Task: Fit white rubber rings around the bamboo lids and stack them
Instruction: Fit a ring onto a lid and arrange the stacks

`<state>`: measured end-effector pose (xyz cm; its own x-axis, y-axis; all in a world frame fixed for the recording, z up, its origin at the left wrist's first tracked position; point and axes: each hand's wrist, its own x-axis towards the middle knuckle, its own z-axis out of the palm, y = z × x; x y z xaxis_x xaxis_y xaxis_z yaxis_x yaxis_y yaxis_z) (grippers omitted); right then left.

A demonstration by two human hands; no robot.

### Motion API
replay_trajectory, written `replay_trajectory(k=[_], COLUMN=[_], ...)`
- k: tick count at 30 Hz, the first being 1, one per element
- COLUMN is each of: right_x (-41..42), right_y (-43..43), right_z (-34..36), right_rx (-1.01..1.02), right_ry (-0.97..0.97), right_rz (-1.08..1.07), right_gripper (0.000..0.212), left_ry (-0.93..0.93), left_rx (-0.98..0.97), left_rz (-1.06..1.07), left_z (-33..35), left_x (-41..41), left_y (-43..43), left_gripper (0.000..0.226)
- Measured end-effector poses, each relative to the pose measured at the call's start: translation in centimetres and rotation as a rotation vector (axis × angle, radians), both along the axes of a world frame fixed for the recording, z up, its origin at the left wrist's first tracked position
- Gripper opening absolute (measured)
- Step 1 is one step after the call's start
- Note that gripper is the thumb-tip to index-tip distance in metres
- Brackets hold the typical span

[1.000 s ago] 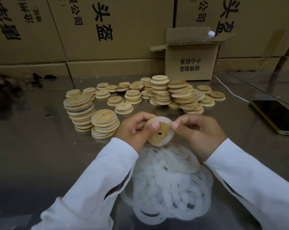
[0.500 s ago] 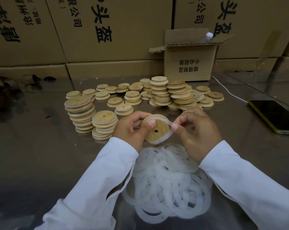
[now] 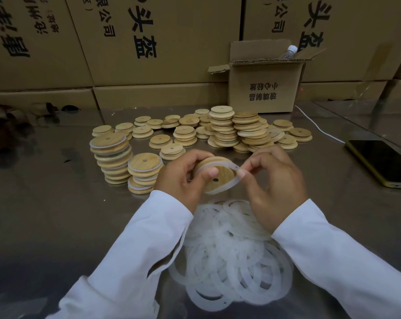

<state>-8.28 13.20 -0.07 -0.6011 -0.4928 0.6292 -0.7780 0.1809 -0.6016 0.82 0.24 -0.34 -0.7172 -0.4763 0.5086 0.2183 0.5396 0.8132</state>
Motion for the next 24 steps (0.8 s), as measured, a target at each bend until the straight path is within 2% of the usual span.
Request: replay_trajectory(k=[3,7,14,19,24], right_x=[0.0,-0.3,-0.5,-0.2,0.0], right_y=[0.0,0.1,0.3,0.4,0.3], right_z=[-0.1,0.0,0.4,0.9,1.0], right_rx=[-0.016,-0.009,0.010,0.003,0.021], right_ry=[0.002,-0.038,-0.205,-0.226,-0.253], right_rz=[0.008,0.030,0.107,0.126,0.125], right_gripper=[0.015,0.012,0.017,0.021,0.021], left_ry=[0.011,0.031,0.052,0.059,0.047], left_rx=[-0.041,0.004,0.218,0.353,0.497], left_rz=[0.011,-0.008,-0.046,-0.071,-0.090], left_z=[-0.1,-0.2,-0.1,-0.3,-0.4], left_x=[0.0,-0.1,-0.1,-0.1,-0.2], left_y=[0.0,0.0,0.2,0.2,0.1], left_gripper=[0.013,0.018,0.013,0.018,0.011])
